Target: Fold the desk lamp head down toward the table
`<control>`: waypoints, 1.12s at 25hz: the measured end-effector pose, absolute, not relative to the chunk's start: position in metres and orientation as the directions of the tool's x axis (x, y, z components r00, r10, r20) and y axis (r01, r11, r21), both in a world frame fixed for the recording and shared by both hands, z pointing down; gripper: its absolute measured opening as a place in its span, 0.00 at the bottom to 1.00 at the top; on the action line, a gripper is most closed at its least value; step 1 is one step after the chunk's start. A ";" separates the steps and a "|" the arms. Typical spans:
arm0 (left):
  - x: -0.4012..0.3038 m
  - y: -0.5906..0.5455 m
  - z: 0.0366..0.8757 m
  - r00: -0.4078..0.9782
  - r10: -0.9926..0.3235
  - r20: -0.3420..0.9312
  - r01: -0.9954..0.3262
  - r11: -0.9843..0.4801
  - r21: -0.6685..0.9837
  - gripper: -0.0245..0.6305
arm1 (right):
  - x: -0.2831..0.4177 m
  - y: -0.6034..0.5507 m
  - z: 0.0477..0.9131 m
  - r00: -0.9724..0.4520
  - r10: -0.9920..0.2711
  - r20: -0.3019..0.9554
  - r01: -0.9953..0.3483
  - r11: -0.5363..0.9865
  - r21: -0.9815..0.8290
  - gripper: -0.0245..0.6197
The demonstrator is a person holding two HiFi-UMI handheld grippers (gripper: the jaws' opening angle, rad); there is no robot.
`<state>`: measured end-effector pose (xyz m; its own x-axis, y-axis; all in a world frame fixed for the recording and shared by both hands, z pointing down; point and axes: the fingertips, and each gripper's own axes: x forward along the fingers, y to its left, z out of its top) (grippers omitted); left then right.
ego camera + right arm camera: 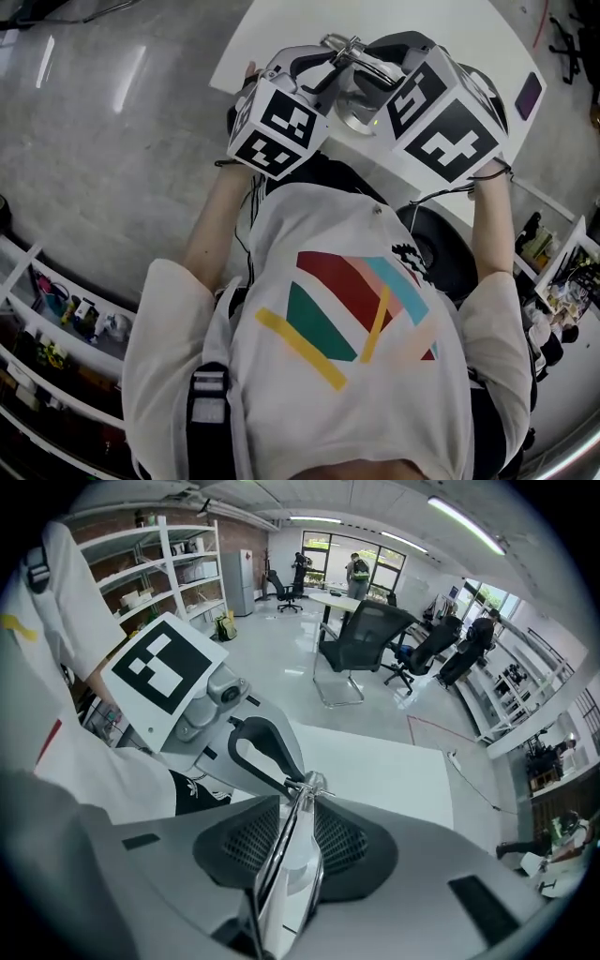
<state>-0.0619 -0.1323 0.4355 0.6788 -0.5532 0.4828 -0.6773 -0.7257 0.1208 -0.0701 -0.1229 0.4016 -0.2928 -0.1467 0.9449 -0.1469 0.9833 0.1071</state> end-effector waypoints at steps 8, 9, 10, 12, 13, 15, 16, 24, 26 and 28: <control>-0.058 -0.133 0.437 0.677 -0.567 0.470 -0.686 -0.717 0.123 0.20 | -0.065 -0.125 0.398 -0.350 -0.152 0.924 -0.194 0.977 0.087 0.23; -0.056 -0.133 0.436 0.676 -0.564 0.474 -0.684 -0.719 0.121 0.20 | -0.063 -0.126 0.395 -0.366 -0.164 0.916 -0.206 0.974 0.092 0.23; -0.054 -0.134 0.436 0.676 -0.557 0.482 -0.680 -0.723 0.118 0.20 | -0.061 -0.127 0.393 -0.378 -0.186 0.907 -0.220 0.970 0.108 0.23; -0.055 -0.135 0.436 0.669 -0.535 0.516 -0.672 -0.732 0.111 0.20 | -0.060 -0.129 0.389 -0.394 -0.264 0.881 -0.262 0.951 0.168 0.23; -0.057 -0.135 0.437 0.658 -0.527 0.538 -0.673 -0.732 0.105 0.20 | -0.061 -0.130 0.386 -0.403 -0.314 0.860 -0.292 0.934 0.205 0.23; -0.061 -0.136 0.437 0.632 -0.539 0.557 -0.687 -0.722 0.081 0.20 | -0.060 -0.136 0.369 -0.438 -0.436 0.786 -0.382 0.882 0.276 0.23; -0.063 -0.137 0.433 0.628 -0.560 0.541 -0.698 -0.712 0.073 0.20 | -0.056 -0.143 0.356 -0.459 -0.501 0.734 -0.440 0.846 0.302 0.23; -0.084 -0.168 0.289 0.667 -0.733 0.137 -0.745 -0.656 0.116 0.20 | 0.029 -0.160 0.231 -0.491 -0.839 0.234 -0.822 0.535 0.194 0.23; -0.071 -0.175 0.244 0.686 -0.727 0.027 -0.727 -0.682 0.079 0.20 | 0.061 -0.155 0.210 -0.399 -0.908 0.130 -0.884 0.418 0.208 0.23; -0.051 -0.177 0.205 0.717 -0.694 -0.063 -0.693 -0.720 0.038 0.20 | 0.092 -0.144 0.194 -0.310 -0.950 0.038 -0.936 0.312 0.165 0.23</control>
